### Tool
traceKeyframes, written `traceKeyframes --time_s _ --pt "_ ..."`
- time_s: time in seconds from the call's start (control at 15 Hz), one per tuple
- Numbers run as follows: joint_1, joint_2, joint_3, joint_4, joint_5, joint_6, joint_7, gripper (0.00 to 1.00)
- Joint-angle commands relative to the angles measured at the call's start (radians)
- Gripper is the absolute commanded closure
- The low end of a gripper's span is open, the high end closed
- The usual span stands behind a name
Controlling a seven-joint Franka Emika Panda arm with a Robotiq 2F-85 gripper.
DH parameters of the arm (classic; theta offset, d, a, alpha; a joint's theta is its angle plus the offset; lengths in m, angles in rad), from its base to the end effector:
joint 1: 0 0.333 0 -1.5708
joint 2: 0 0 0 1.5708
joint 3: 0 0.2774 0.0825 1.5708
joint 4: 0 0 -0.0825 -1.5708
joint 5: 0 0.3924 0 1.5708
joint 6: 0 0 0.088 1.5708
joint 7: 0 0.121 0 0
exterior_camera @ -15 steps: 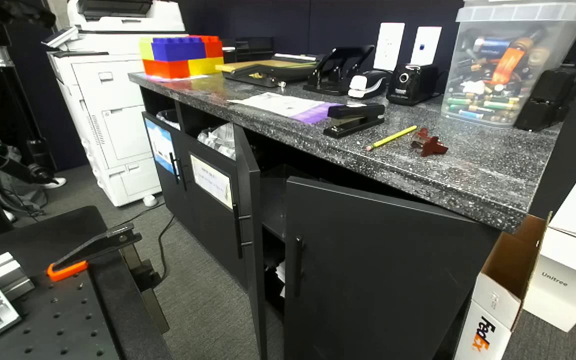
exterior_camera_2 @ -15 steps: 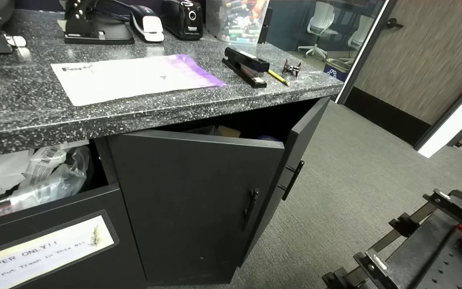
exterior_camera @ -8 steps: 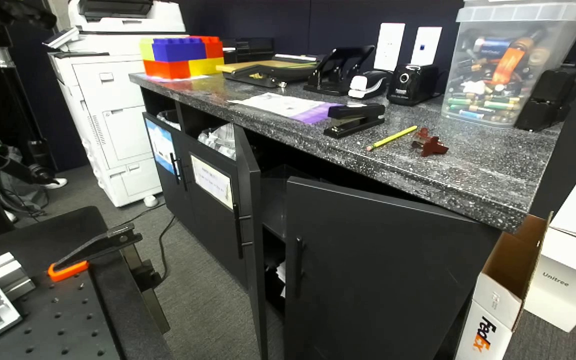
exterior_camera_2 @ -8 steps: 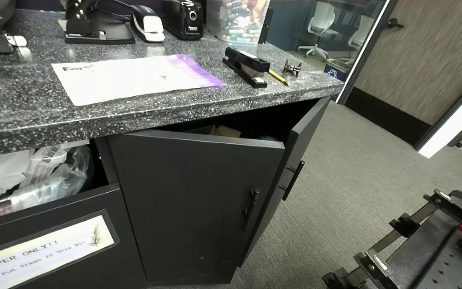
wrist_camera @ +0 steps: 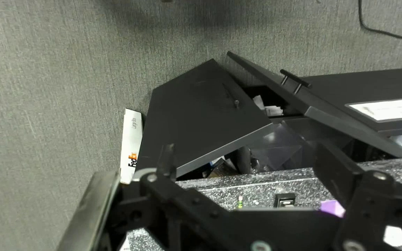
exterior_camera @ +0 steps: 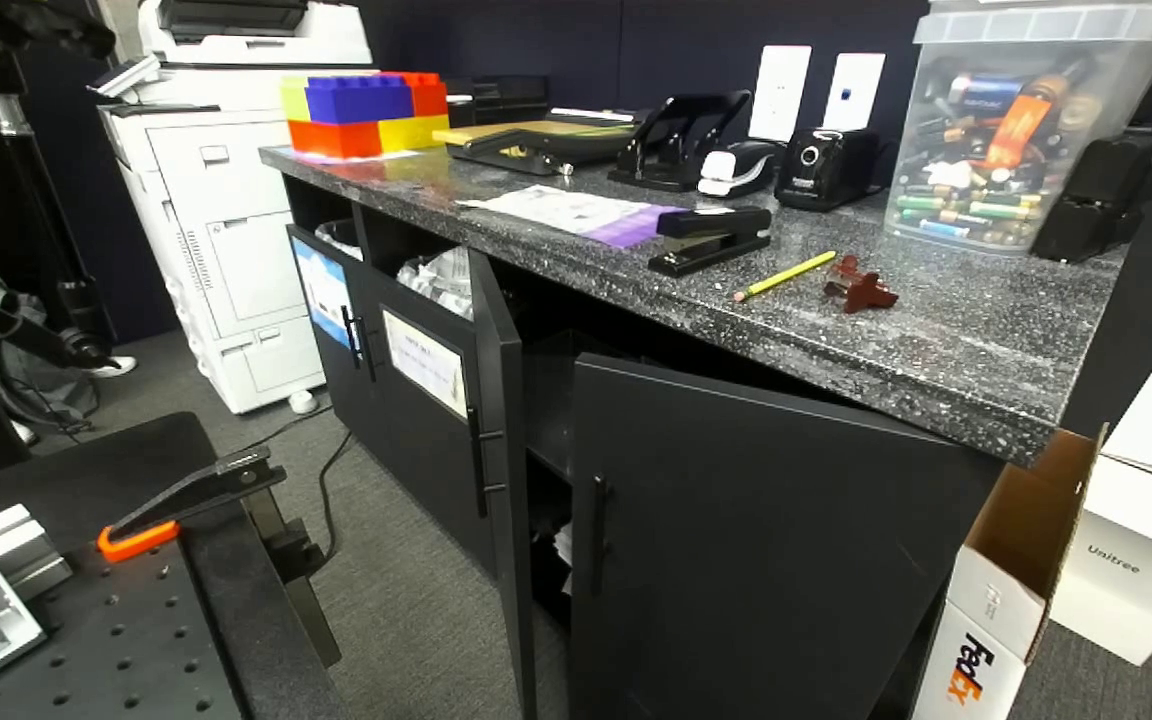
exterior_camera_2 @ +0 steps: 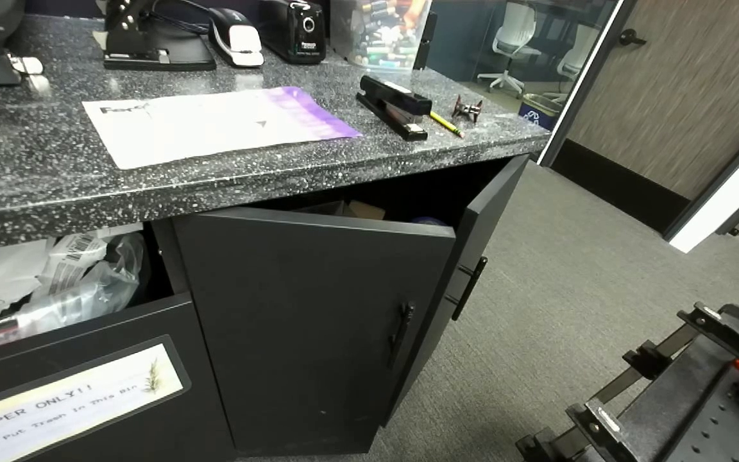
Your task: Pick the red object and put it to the right on the counter
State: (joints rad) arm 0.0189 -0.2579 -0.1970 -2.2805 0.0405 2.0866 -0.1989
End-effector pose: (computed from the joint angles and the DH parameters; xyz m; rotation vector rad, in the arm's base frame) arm 0.4865 -0.0856 0.4078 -3.0661 -0.0103 -0.1128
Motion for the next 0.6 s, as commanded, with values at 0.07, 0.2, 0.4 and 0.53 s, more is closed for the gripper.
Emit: traceKeyframes --time_s 0.07,0.2,0.4,0.53 --pt "-0.053 0.327 0.017 0.288 0.069 0.014 0.010 0.00" --pt "-0.075 0.451 0.029 0.401 0.090 0.026 0.027 0.00" --pt "-0.097 0.638 0.059 0.580 0.117 0.025 0.116 0.00" --pt "-0.097 0.752 0.078 0.698 0.099 0.031 0.180 0.00"
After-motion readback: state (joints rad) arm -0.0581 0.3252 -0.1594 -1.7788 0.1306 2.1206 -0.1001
